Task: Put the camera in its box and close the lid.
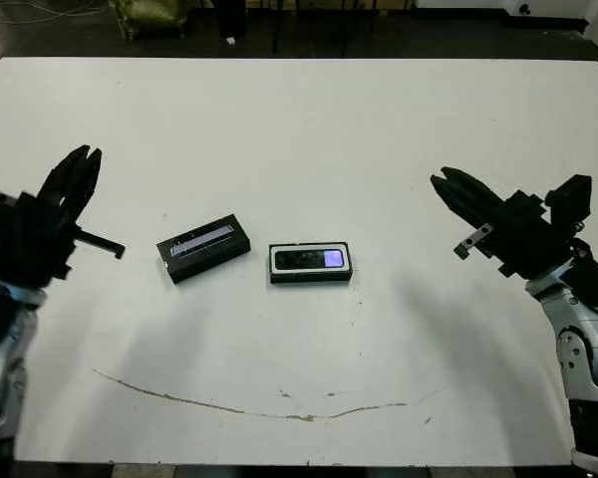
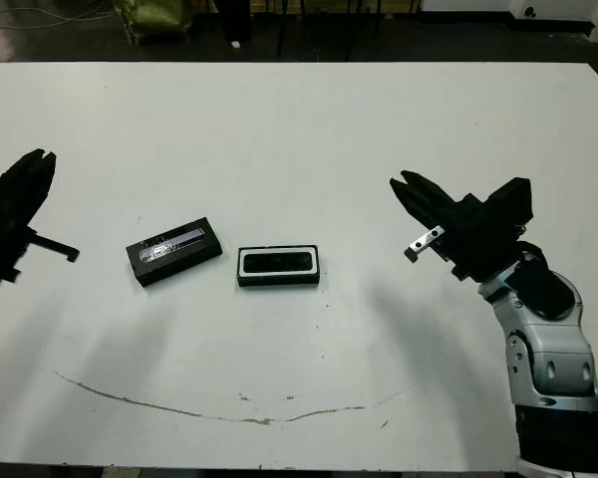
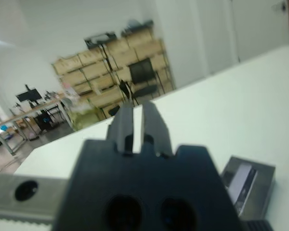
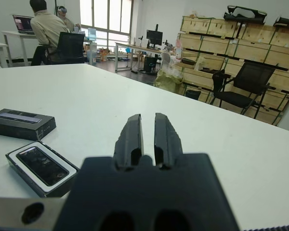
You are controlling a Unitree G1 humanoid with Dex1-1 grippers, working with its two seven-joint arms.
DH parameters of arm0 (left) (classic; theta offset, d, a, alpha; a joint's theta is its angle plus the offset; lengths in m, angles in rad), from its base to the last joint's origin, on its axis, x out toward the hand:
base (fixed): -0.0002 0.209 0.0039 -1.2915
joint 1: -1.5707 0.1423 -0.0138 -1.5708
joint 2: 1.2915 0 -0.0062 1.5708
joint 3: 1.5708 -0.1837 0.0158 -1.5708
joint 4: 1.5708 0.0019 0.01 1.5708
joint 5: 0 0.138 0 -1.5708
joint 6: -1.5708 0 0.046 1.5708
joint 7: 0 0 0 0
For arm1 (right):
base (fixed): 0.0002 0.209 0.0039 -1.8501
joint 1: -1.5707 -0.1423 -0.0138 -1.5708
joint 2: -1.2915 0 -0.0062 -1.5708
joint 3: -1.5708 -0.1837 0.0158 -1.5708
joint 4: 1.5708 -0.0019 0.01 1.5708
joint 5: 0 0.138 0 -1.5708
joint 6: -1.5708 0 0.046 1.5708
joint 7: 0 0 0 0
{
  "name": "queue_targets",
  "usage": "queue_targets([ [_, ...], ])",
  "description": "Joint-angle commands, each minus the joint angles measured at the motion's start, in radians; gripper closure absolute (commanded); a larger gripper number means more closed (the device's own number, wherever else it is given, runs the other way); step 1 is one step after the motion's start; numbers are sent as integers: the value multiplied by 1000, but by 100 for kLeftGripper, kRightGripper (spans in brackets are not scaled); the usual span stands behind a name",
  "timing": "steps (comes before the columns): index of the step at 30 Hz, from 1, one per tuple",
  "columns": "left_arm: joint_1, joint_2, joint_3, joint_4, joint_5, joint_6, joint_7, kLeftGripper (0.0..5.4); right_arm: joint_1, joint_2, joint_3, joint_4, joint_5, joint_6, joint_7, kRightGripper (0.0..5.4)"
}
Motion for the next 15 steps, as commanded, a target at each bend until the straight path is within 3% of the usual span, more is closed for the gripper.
queue_targets([
  [1, -40, 84, 1, 41, -59, 98, -115, 431, 5, -21, -6, -1, 9, 19, 2, 540],
  [5, -129, 160, -39, 156, -105, 108, -318, 334, 7, -22, -10, -8, 19, 30, -5, 540],
  [8, -201, 208, -99, 236, -77, 119, -431, 262, 8, -24, -11, -7, 16, 20, -7, 540],
  [15, -250, 214, -198, 226, -11, 178, -468, 91, 13, -36, -4, -17, 9, 24, -6, 540],
])
